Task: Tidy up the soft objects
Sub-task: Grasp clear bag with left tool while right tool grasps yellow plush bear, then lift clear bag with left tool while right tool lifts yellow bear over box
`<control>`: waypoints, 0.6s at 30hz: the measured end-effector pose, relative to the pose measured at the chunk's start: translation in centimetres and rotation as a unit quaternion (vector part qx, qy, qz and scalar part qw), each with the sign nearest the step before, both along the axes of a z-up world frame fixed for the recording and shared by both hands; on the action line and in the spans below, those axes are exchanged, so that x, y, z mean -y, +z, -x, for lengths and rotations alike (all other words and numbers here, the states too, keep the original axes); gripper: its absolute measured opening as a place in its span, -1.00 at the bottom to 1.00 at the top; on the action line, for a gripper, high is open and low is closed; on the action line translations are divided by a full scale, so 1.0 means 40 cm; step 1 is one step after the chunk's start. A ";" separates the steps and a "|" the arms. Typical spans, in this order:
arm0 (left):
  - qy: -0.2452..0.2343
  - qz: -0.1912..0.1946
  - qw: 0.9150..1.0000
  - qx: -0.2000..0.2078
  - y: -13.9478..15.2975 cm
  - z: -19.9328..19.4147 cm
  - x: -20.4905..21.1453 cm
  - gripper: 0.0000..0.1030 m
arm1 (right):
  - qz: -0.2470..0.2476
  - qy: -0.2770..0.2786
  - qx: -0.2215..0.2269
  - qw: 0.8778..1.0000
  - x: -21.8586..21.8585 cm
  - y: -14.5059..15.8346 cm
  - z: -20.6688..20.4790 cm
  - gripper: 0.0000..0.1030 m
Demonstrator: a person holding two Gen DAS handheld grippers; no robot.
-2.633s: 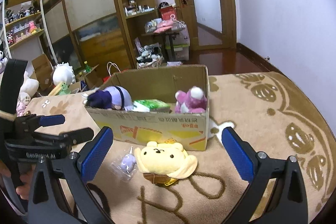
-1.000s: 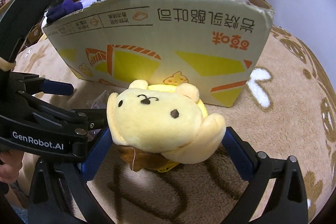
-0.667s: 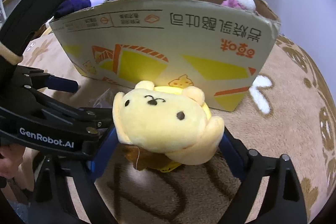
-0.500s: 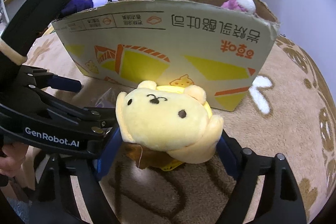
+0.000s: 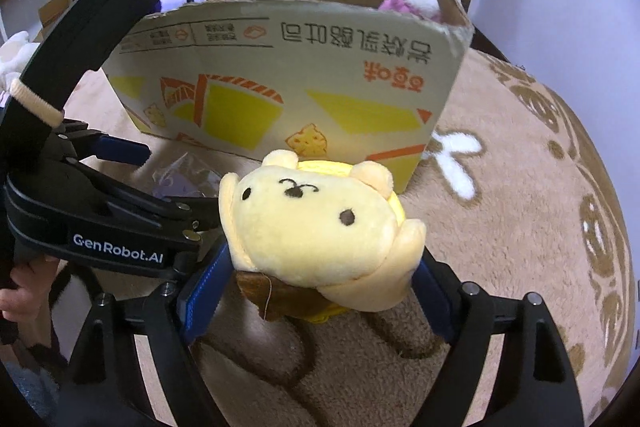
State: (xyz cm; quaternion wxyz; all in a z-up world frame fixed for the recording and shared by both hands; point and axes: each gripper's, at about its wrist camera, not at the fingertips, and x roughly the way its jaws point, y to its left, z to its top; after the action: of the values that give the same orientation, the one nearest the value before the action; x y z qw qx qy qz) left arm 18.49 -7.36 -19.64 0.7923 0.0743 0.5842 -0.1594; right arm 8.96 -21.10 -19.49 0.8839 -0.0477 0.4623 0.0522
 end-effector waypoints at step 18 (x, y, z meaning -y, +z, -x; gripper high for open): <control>0.002 -0.008 1.000 0.017 0.006 0.082 0.040 0.09 | -0.024 -0.003 0.012 1.000 0.025 -0.017 0.008 0.72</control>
State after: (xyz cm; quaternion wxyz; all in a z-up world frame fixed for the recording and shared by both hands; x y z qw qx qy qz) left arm 15.20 -8.95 -19.41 0.8016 0.0824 0.5723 -0.1523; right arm 8.65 -22.12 -20.15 0.8905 -0.0263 0.4502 0.0602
